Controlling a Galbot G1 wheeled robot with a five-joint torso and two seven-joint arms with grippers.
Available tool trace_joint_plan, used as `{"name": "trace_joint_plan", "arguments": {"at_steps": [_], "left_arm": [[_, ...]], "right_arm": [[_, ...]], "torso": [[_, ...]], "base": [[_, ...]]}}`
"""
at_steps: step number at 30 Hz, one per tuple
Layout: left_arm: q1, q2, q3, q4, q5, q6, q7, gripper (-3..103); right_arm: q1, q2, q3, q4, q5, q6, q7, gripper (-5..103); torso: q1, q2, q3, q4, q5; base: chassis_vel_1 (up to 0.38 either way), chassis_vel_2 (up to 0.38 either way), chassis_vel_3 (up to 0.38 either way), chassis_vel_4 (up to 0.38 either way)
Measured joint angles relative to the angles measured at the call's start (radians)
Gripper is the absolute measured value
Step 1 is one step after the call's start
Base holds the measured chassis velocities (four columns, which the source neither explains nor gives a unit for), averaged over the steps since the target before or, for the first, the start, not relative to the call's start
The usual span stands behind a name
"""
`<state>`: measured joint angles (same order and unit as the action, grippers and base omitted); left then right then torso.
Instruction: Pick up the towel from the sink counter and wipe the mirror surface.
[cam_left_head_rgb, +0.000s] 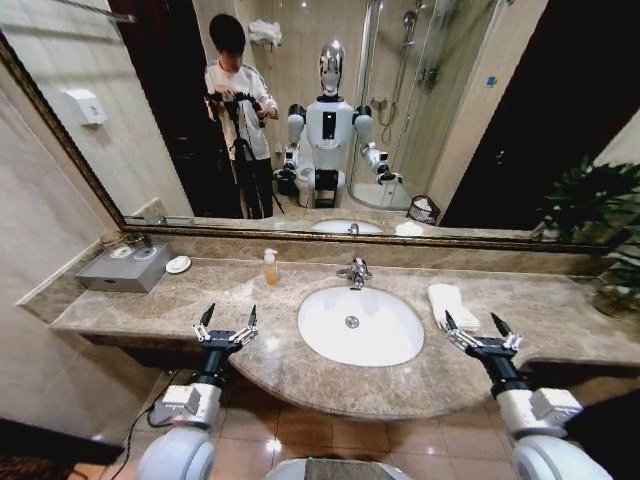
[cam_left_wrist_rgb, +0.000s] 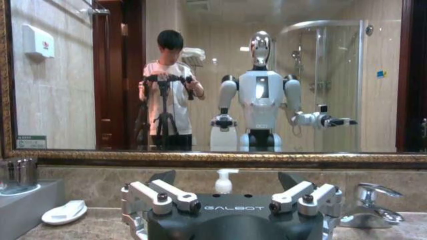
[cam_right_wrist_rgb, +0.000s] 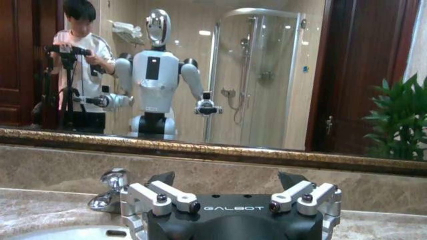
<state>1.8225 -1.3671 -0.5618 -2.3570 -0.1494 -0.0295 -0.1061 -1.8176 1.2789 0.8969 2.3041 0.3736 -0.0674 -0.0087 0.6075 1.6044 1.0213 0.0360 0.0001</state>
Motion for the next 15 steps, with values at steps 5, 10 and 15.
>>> {"name": "trace_joint_plan", "arguments": {"at_steps": [5, 10, 15], "left_arm": [[0.000, 0.000, 0.000, 0.000, 0.000, 0.000, 0.000, 100], [0.000, 0.000, 0.000, 0.000, 0.000, 0.000, 0.000, 100], [0.000, 0.000, 0.000, 0.000, 0.000, 0.000, 0.000, 100]], "right_arm": [[-0.005, -0.004, 0.005, -0.015, 0.002, 0.023, -0.003, 100], [-0.012, -0.007, 0.010, -0.026, 0.003, 0.048, -0.004, 100], [-0.012, -0.005, 0.005, -0.027, 0.004, 0.057, 0.000, 100]], "torso": [[0.000, 0.000, 0.000, 0.0000, -0.0001], [0.000, 0.000, 0.000, 0.0000, 0.0000], [0.000, 0.000, 0.000, -0.0001, 0.0000]], "base": [[-0.057, -0.116, 0.053, 0.123], [-0.066, -0.128, 0.070, 0.131], [-0.011, -0.110, -0.002, 0.103]]}}
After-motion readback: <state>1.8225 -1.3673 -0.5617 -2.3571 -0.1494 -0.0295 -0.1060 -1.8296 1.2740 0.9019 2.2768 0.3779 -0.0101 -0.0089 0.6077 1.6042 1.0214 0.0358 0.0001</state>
